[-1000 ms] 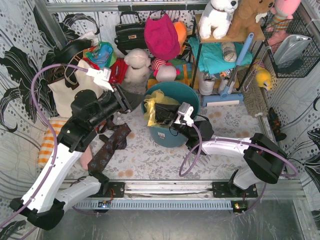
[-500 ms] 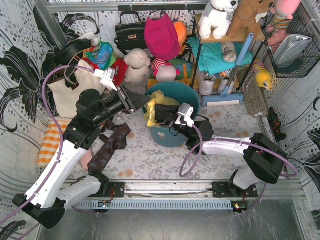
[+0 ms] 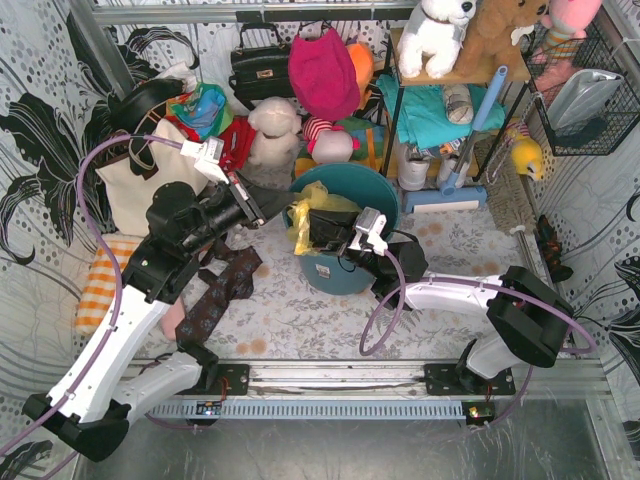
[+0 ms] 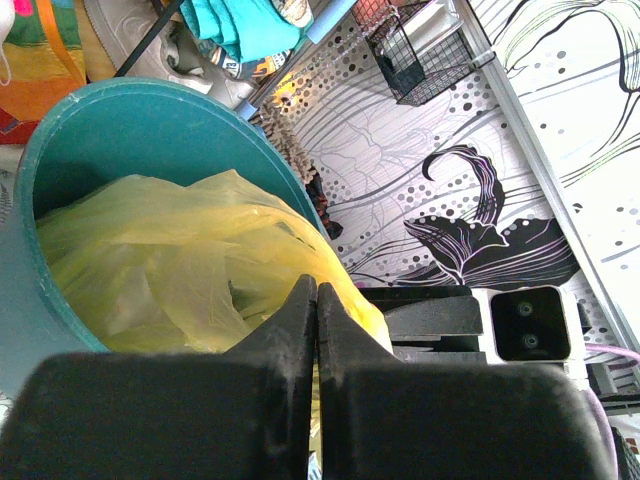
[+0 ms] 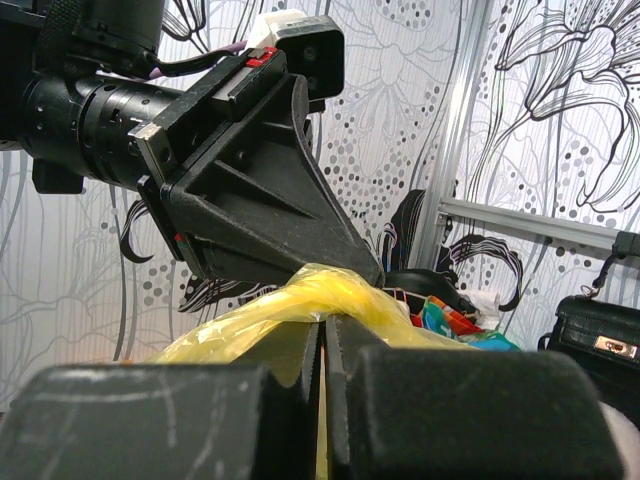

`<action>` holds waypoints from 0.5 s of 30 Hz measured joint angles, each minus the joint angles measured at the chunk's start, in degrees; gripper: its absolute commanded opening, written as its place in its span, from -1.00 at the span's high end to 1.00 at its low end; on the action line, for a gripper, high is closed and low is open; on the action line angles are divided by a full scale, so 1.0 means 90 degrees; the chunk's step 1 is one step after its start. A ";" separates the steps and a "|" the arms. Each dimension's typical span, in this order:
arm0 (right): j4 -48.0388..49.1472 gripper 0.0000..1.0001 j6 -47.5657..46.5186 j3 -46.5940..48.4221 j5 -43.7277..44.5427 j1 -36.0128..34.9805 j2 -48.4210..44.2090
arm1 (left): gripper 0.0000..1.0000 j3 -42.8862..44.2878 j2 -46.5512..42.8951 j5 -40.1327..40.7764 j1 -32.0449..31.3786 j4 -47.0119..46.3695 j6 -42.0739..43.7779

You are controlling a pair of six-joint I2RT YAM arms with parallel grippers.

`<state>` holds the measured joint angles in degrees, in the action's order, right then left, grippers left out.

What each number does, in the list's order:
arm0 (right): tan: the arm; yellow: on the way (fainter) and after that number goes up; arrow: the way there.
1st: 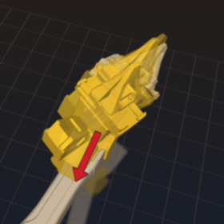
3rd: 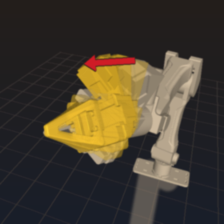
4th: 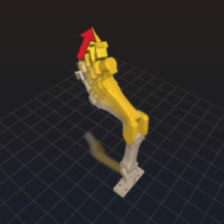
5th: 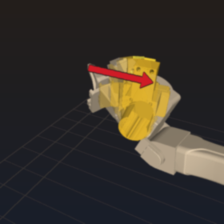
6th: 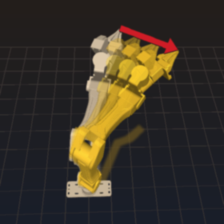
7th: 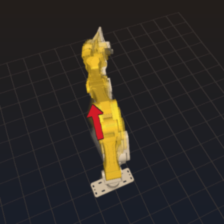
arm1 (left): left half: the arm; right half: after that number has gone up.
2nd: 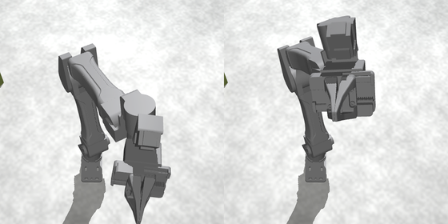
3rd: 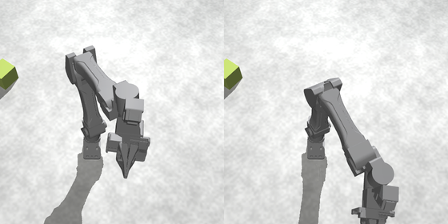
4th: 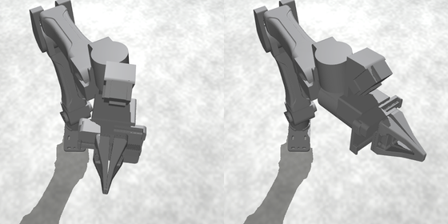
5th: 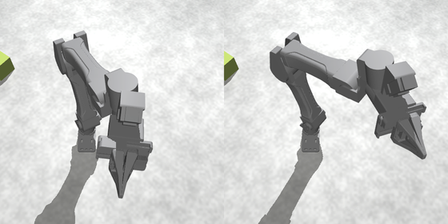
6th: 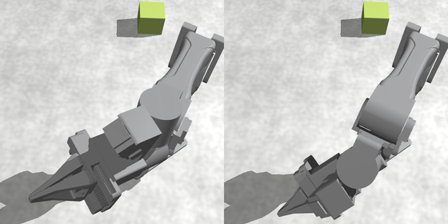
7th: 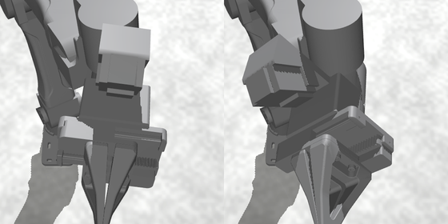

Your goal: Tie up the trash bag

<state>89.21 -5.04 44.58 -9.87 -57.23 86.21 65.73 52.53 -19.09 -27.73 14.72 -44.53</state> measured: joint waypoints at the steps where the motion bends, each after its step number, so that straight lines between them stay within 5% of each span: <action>1: 0.0000 1.00 0.0000 0.0000 0.0000 0.0000 0.0000 | 1.00 0.0000 0.0000 -0.0002 0.0000 -0.0005 -0.0007; 6: 0.0000 0.99 -0.0002 0.0000 0.0000 0.0000 0.0000 | 1.00 -0.0002 0.0000 -0.0024 0.0000 -0.0022 -0.0024; 10: 0.0000 0.55 -0.0002 0.0000 0.0010 0.0000 0.0000 | 1.00 -0.0002 0.0000 0.0000 0.0000 -0.0022 0.0007; 15: 0.0005 0.46 -0.0022 -0.0002 0.0070 0.0000 0.0000 | 1.00 0.0029 0.0000 0.0121 0.0002 -0.0012 0.0126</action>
<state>89.25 -5.23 44.56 -9.23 -57.23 86.21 66.00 52.53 -18.00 -27.70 14.61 -43.40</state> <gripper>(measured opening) 0.261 0.009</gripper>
